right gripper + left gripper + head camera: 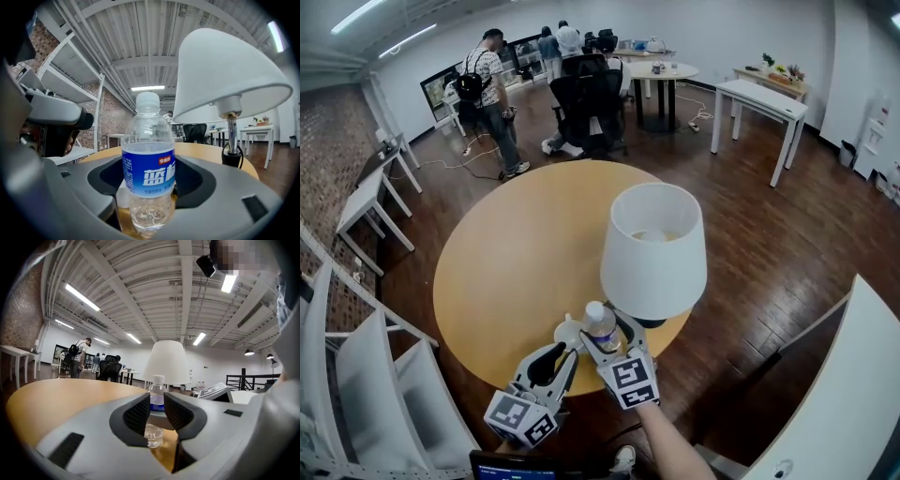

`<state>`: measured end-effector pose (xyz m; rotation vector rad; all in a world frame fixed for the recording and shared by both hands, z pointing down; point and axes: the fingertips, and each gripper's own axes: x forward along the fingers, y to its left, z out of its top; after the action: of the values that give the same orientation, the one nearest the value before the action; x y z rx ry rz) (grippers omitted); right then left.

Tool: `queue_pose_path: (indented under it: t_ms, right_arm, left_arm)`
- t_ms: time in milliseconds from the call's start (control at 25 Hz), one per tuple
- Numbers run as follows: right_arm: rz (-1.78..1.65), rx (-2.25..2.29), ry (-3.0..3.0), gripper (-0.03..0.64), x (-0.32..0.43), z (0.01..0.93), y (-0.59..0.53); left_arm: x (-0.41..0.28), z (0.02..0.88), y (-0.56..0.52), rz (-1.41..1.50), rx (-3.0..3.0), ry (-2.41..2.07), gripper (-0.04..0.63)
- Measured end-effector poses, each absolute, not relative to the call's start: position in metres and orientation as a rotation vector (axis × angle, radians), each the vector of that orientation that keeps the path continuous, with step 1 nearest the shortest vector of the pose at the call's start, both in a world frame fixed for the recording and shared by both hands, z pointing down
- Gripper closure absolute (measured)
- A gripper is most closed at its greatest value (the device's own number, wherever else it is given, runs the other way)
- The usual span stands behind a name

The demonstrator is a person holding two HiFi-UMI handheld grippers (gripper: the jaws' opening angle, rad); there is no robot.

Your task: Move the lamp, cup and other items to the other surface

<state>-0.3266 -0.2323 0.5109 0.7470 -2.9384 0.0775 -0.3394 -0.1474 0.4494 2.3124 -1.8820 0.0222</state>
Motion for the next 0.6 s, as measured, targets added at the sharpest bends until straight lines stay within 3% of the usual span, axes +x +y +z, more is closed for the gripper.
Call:
queue_pose_path:
  t_ms: [320, 600]
  right_arm:
    - [0.019, 0.744, -2.992, 0.33, -0.311, 0.484, -0.215]
    - [0.029, 0.874, -2.994, 0.328, -0.251, 0.456, -0.194]
  left_arm:
    - [-0.339, 0.441, -0.156, -0.008, 2.314, -1.882, 0.494]
    - [-0.289, 0.436, -0.162, -0.03, 2.405, -1.744, 0.524]
